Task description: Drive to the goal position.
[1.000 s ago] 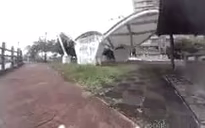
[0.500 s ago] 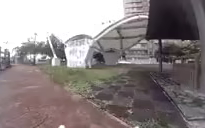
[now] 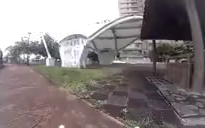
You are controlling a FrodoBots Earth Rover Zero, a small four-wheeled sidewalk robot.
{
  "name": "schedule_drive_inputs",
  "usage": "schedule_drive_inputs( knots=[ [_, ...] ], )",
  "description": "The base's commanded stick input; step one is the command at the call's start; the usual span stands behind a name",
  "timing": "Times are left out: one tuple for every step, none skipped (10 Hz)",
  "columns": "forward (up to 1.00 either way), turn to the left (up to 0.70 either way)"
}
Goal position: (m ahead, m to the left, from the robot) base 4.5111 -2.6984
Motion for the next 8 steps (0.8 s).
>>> schedule_drive_inputs(
  knots=[
    [0.06, -0.9],
    [0.18, -0.68],
    [0.31, -0.48],
    [0.53, -0.42],
    [0.75, -0.36],
    [0.97, -0.31],
    [1.0, -0.3],
    [1.0, -0.3]
  ],
)
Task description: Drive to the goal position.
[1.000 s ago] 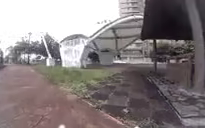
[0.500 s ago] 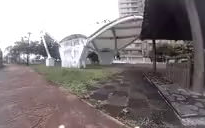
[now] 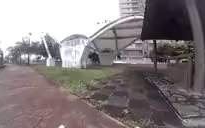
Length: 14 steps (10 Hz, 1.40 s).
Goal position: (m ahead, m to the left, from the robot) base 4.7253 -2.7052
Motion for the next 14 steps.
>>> schedule_drive_inputs(
  knots=[
    [1.0, -0.3],
    [1.0, -0.3],
    [1.0, -0.3],
    [1.0, -0.3],
    [1.0, -0.3],
    [1.0, -0.3],
    [1.0, -0.3],
    [1.0, -0.3],
    [1.0, -0.3],
    [1.0, -0.3],
    [1.0, -0.3],
    [1.0, -0.3],
    [1.0, -0.1],
    [1.0, 0.07]
  ],
)
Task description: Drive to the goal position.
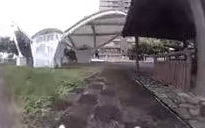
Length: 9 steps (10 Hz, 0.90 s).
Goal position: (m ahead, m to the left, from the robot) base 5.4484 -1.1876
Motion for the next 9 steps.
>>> schedule_drive_inputs(
  knots=[
    [1.0, -0.11],
    [1.0, -0.28],
    [1.0, 0.02],
    [1.0, 0.1],
    [1.0, 0.1],
    [1.0, 0.1],
    [1.0, 0.1],
    [1.0, 0.1],
    [1.0, 0.1]
  ],
)
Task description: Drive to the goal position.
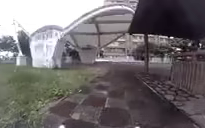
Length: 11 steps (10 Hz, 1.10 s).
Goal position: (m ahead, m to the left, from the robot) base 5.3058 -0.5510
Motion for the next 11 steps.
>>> schedule_drive_inputs(
  knots=[
    [1.0, 0.03],
    [1.0, -0.1],
    [1.0, -0.24],
    [1.0, -0.3],
    [1.0, -0.3],
    [1.0, -0.3],
    [1.0, -0.3],
    [1.0, -0.3],
    [1.0, -0.3],
    [1.0, -0.3],
    [1.0, -0.3]
  ],
)
